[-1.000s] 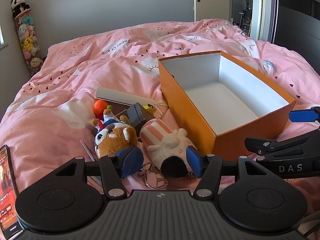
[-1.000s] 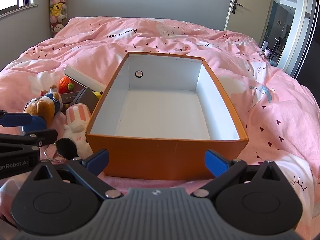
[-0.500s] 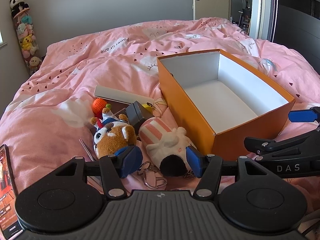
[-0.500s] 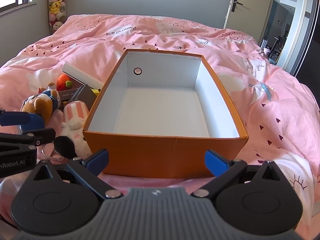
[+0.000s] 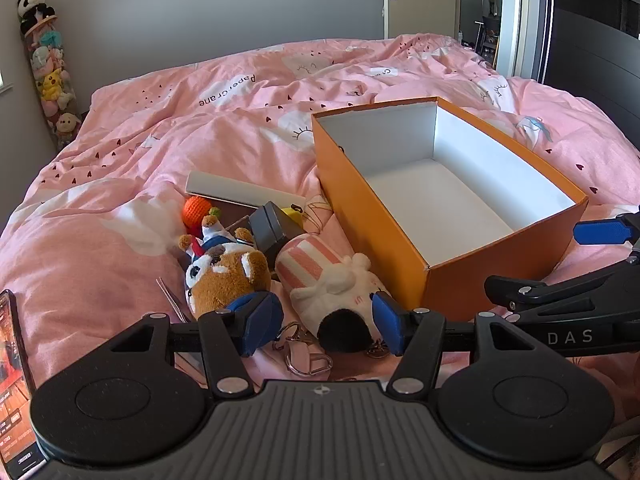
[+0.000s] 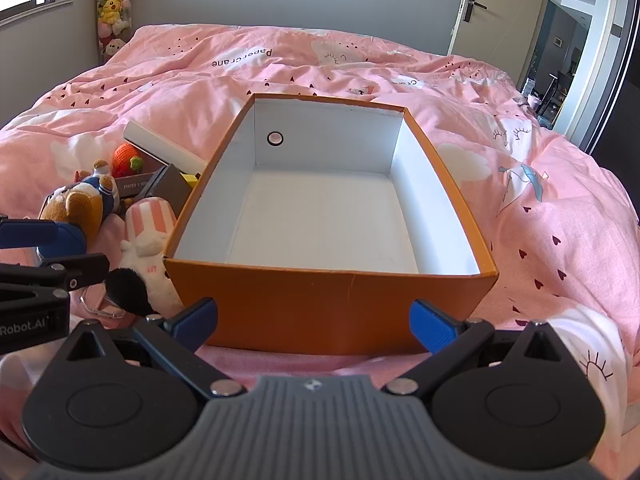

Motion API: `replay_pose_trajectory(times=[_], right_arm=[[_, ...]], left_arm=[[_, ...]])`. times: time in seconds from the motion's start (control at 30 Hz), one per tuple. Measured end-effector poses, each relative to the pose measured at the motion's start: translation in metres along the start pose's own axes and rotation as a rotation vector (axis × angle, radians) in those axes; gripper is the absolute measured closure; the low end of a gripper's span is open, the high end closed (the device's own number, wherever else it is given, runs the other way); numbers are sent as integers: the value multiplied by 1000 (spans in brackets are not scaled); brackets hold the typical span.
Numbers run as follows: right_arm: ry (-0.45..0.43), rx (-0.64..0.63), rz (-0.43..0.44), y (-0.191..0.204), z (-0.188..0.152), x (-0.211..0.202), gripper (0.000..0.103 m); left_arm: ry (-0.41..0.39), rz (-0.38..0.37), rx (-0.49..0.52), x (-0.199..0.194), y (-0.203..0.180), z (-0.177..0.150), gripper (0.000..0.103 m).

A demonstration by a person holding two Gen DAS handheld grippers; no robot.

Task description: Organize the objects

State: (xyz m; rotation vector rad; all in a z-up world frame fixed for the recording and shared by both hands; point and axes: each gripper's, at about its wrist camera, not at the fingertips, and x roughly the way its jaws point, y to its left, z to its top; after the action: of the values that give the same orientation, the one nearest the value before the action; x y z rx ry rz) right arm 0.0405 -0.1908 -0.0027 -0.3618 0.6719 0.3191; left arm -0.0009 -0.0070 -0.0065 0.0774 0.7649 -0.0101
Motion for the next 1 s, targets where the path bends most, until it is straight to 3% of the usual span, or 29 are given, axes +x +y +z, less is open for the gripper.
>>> replay_pose_trajectory(times=[0.87, 0.93, 1.0], right_arm=[[-13, -2, 13, 5, -1, -1, 1], [-25, -9, 26, 5, 1, -3, 5], [-38, -17, 37, 6, 3, -6, 15]], left_arm=[[5, -8, -15, 0, 1, -2, 35], [7, -7, -20, -1, 3, -1, 38], [7, -13, -27, -4, 6, 1, 42]])
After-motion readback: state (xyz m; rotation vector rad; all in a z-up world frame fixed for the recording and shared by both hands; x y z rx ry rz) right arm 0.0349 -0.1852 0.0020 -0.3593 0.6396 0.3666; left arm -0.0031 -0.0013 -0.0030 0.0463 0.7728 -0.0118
